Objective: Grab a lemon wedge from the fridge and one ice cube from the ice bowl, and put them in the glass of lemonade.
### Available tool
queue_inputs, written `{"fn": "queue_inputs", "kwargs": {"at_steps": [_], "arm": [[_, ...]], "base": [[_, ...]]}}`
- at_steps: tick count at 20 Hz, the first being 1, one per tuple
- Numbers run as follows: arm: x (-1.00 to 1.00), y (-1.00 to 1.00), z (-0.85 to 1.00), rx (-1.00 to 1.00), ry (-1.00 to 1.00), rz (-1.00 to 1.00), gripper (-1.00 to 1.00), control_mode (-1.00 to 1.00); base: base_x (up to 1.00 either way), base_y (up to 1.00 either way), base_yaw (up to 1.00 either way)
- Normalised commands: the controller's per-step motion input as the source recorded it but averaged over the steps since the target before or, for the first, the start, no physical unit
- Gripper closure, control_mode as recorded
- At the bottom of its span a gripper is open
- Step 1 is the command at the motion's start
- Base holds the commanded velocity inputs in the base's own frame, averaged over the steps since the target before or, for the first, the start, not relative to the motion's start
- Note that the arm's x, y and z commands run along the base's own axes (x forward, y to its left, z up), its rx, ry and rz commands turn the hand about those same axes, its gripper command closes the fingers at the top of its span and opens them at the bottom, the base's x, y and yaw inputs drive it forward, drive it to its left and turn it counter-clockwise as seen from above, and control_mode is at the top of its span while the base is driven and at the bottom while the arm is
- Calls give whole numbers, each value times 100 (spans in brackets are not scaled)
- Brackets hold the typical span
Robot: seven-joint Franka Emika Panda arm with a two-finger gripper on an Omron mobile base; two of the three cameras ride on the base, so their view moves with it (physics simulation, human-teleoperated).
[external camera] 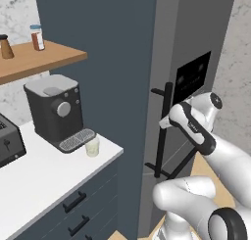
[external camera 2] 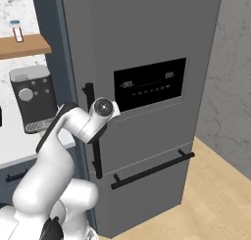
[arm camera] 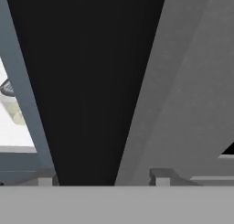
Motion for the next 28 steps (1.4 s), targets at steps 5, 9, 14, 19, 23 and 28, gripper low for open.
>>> {"fn": "queue_inputs", "kwargs": {"at_steps": [5,9,14,19,23,28], "arm": [[0,0,0,0,0,-1,100,-100],[0,-17,15,0,-1,-5,100,-100],[0,-50,15,1,-6,-11,100,-100],[0,-78,18,5,-3,-12,100,-100],[-11,-96,1,11,-14,-14,100,-100],[-68,-57,-62,14,-61,-13,100,-100]], "base": [[0,0,0],[0,0,0],[0,0,0],[0,0,0],[0,0,0],[0,0,0]]}}
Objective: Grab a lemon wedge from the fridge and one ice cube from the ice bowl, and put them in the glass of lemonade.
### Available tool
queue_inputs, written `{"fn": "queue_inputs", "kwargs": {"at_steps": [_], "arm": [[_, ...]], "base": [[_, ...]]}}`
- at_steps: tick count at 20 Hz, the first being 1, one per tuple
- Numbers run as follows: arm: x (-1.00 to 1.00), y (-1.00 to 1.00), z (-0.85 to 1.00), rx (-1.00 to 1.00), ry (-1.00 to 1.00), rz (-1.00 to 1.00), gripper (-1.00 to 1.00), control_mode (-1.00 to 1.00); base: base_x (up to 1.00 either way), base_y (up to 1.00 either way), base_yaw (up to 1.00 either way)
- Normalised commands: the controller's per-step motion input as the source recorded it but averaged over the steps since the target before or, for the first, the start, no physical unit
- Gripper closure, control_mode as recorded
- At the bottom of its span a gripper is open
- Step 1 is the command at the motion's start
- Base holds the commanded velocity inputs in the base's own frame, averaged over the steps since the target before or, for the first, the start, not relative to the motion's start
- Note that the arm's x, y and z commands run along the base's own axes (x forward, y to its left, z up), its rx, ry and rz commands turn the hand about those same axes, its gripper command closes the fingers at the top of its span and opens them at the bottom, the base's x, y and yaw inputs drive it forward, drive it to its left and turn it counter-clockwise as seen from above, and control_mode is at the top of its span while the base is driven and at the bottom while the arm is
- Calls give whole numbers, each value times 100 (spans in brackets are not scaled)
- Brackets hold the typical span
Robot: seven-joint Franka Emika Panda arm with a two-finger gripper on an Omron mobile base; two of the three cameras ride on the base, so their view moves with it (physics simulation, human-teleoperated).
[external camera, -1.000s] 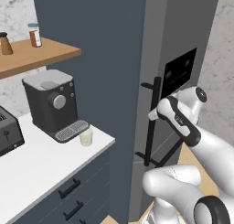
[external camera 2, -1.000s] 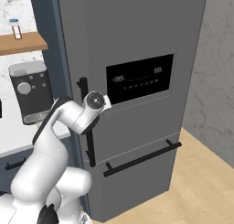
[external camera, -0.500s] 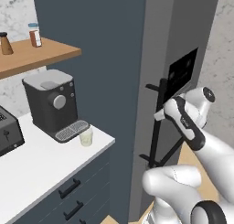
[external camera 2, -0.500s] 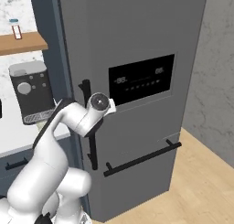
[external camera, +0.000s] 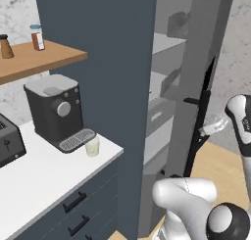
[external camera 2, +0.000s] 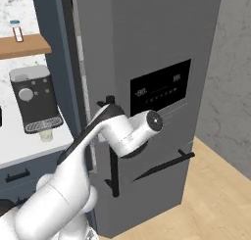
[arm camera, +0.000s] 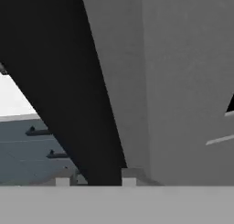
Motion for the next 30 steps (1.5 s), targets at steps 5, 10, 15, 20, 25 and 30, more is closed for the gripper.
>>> {"fn": "queue_inputs", "kwargs": {"at_steps": [5,10,15,20,25,30], "arm": [[-43,-51,-32,5,-62,-14,100,-100],[0,-77,19,7,-21,-23,100,-100],[0,-99,38,17,-1,-28,100,-100],[-14,-99,5,19,-11,-29,100,-100],[-96,-16,34,9,-14,-4,100,-100],[-98,1,97,0,0,1,100,-100]], "base": [[0,0,0],[0,0,0],[0,0,0],[0,0,0],[0,0,0],[0,0,0]]}}
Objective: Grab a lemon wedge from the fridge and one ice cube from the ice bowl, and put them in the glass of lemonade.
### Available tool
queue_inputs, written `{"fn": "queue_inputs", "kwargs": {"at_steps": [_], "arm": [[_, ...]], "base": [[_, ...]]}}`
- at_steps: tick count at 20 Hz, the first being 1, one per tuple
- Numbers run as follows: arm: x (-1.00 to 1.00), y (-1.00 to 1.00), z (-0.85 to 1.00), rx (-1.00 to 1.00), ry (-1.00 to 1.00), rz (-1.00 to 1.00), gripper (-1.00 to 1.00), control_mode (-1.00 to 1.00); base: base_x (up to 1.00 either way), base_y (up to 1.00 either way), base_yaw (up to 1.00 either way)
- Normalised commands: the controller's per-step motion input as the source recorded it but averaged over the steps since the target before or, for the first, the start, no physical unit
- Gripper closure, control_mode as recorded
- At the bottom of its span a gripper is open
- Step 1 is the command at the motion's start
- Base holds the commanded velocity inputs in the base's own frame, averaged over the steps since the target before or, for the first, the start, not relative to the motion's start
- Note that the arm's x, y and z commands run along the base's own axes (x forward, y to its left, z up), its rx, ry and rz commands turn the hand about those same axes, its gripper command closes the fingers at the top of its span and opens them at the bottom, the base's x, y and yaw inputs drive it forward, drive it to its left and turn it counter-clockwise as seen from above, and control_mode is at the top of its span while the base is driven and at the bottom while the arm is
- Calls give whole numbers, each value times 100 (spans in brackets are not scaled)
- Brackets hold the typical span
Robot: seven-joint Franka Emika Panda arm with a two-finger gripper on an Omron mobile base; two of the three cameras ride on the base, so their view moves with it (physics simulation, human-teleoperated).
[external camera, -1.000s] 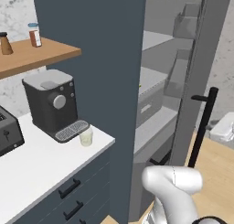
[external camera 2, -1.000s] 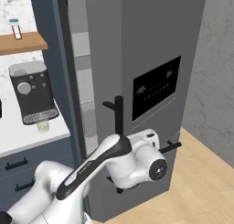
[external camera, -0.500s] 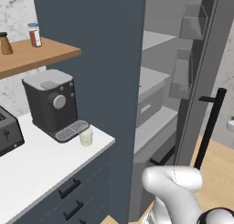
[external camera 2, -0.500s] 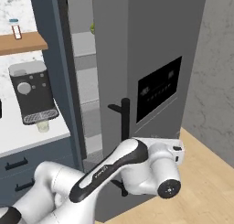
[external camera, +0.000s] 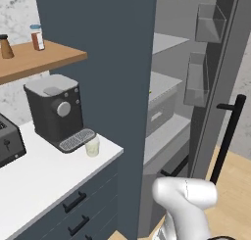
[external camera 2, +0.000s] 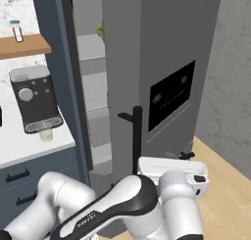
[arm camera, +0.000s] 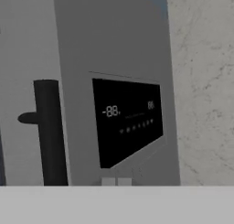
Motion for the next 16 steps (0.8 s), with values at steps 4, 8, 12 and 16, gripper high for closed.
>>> {"fn": "queue_inputs", "kwargs": {"at_steps": [4,8,12,16], "arm": [[-75,20,100,0,11,2,100,-100],[-29,80,83,-11,20,0,100,-100],[-5,100,77,-29,28,0,100,-100],[-19,100,82,-30,30,0,100,-100]], "base": [[0,0,0],[0,0,0],[0,0,0],[0,0,0]]}}
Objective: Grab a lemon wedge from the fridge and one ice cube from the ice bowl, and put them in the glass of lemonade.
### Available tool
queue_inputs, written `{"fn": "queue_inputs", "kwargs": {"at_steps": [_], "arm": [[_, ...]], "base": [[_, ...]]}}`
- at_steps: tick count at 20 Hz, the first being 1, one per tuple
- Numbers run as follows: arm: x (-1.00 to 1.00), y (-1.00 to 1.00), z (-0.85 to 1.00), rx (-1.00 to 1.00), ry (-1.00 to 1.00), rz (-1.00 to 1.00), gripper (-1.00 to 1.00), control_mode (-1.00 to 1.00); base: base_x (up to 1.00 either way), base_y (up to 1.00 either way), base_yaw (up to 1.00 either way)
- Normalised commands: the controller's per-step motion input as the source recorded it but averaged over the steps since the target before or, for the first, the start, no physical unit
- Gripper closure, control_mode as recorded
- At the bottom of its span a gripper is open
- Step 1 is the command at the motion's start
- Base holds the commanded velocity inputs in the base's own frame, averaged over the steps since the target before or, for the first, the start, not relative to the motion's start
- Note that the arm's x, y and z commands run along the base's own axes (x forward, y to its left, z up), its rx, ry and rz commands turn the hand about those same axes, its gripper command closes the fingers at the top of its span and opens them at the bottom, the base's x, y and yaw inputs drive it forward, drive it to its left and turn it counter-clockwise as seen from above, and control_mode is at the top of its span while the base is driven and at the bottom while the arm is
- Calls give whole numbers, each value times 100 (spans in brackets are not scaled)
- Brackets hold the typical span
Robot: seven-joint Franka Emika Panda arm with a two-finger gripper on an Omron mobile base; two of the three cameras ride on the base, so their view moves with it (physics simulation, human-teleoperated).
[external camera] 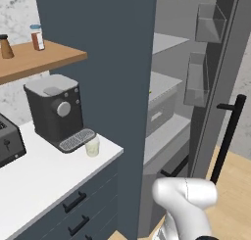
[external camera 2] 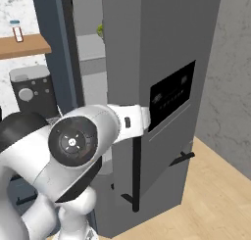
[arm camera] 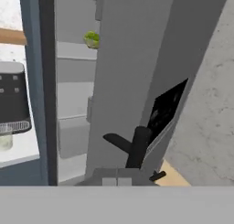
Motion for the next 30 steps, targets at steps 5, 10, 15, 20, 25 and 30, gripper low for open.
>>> {"fn": "queue_inputs", "kwargs": {"at_steps": [5,10,15,20,25,30], "arm": [[-53,100,72,-28,17,0,100,-100],[-10,93,13,-30,17,-3,100,-100],[0,79,0,-22,11,-1,-100,-100],[4,31,0,-13,2,0,-100,-100],[49,0,0,-7,3,-1,-100,-100],[98,0,-41,-12,12,-4,-100,-100]], "base": [[0,0,0],[0,0,0],[0,0,0],[0,0,0],[0,0,0],[0,0,0]]}}
